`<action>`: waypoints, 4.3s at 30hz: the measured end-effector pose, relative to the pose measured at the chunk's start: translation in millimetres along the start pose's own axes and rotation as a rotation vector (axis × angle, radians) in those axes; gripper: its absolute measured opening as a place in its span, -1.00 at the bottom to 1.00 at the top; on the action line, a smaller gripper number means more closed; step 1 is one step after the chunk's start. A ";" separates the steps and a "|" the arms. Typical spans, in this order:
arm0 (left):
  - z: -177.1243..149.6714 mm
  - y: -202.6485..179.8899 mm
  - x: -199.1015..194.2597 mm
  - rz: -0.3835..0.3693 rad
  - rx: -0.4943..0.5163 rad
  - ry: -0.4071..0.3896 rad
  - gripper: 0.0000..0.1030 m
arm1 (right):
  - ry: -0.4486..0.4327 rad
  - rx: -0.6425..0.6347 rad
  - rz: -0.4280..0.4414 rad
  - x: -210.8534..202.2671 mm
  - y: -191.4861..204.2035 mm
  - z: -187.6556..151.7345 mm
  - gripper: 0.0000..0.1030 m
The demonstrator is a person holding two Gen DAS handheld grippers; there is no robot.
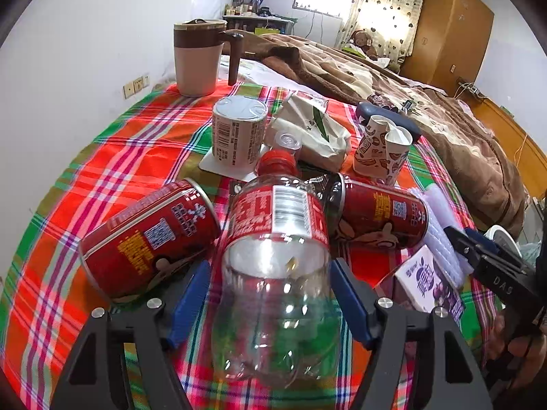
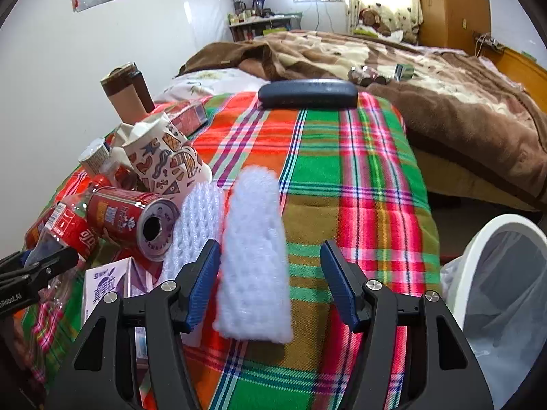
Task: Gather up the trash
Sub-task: 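Grasp the white foam net with the right tool while the left tool grasps the clear plastic bottle, then carry both items over the white bin and open both tools to drop them, then move both tools back over the trash on the bed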
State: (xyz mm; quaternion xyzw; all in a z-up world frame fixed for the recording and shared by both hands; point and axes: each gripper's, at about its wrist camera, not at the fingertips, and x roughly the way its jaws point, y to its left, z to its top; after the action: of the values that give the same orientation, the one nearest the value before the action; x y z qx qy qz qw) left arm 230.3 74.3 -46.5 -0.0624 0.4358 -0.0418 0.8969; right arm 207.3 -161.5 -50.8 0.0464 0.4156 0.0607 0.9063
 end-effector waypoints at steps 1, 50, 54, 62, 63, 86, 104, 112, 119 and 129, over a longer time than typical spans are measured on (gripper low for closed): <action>1.9 -0.8 1.8 0.004 0.002 0.003 0.40 | 0.013 0.007 0.005 2.6 -1.4 0.4 0.21; -21.2 -88.3 -93.2 -0.114 0.076 -0.155 0.21 | -0.245 0.011 -0.045 -105.2 -26.0 -20.3 -0.49; -26.1 -117.4 -99.0 -0.158 0.114 -0.162 0.21 | -0.274 0.044 -0.090 -122.7 -45.2 -26.9 -0.49; -36.5 -182.5 -98.8 -0.250 0.206 -0.151 0.21 | -0.319 0.088 -0.195 -150.0 -81.4 -39.0 -0.49; -38.2 -191.7 -97.3 -0.264 0.218 -0.146 0.21 | -0.319 0.091 -0.211 -152.0 -85.6 -40.6 -0.49; -67.6 -347.8 -25.0 -0.403 0.418 0.054 0.21 | -0.120 0.202 -0.272 -124.7 -185.4 -70.5 -0.49; -63.6 -355.9 -1.4 -0.396 0.409 0.069 0.47 | -0.050 0.263 -0.263 -120.8 -207.9 -81.5 0.08; -63.7 -335.6 -21.4 -0.385 0.395 0.044 0.47 | -0.082 0.272 -0.266 -129.5 -198.7 -79.1 0.08; -63.9 -307.8 -49.4 -0.346 0.371 -0.015 0.47 | -0.136 0.251 -0.244 -139.1 -178.5 -70.4 0.08; -64.0 -256.4 -85.9 -0.288 0.315 -0.087 0.47 | -0.193 0.200 -0.189 -146.9 -135.7 -62.4 0.08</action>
State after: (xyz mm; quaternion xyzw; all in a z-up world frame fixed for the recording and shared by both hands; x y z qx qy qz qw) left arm 121.6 -172.9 19.1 0.0150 0.3713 -0.2344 0.8983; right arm 74.6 -315.4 0.2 0.1029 0.3331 -0.0711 0.9346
